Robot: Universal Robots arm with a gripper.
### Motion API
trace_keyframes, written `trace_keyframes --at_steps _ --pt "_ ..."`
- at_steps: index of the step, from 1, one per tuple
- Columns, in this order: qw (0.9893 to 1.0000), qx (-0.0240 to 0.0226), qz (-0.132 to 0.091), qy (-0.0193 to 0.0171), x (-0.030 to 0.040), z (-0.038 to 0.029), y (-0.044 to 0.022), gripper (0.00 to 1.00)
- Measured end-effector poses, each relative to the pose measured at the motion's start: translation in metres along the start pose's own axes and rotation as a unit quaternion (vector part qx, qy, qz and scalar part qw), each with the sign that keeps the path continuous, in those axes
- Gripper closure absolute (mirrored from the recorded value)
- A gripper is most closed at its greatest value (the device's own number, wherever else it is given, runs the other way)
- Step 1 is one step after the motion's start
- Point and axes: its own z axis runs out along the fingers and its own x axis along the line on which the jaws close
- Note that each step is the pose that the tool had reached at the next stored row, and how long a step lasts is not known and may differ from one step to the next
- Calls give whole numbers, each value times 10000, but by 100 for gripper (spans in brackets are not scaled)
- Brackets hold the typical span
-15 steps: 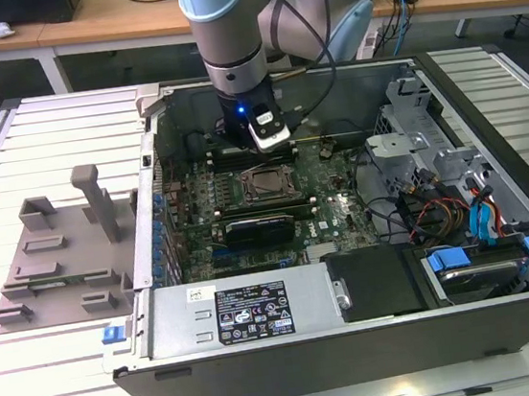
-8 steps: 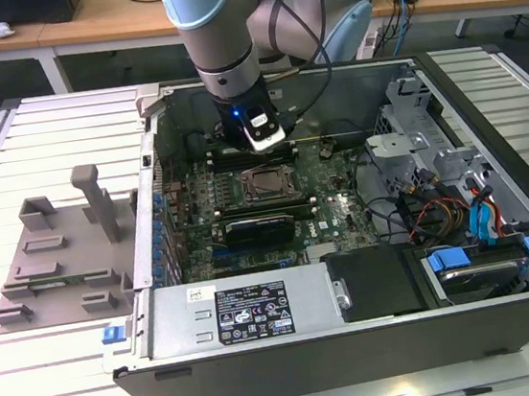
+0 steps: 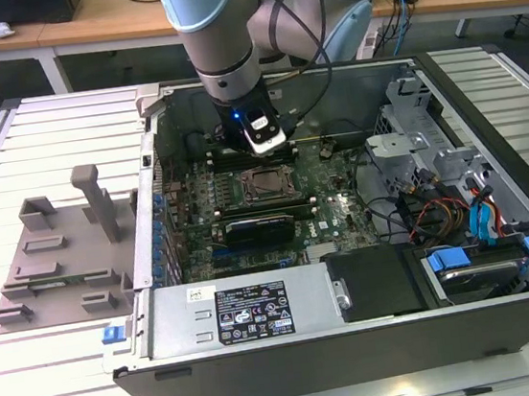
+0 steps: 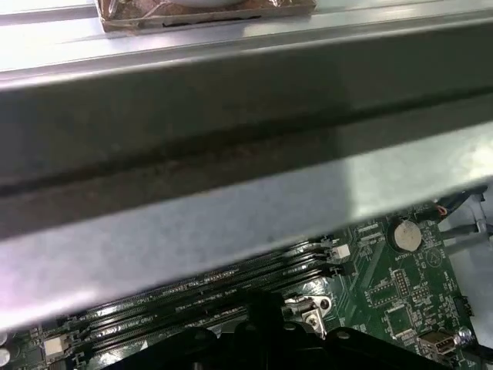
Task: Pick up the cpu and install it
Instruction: 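Install the first cpu locking lever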
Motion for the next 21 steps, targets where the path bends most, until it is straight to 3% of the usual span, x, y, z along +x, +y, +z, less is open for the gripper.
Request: trace_keyframes --at_steps 6,11,20,21 --pt "10000 5 -3 -13 10 53 -16 89" --pt "10000 2 -5 -21 -3 -6 -3 89" --pt "9999 -56 -15 -154 64 -11 40 89" --pt "9998 -65 -20 -187 81 -7 36 89"
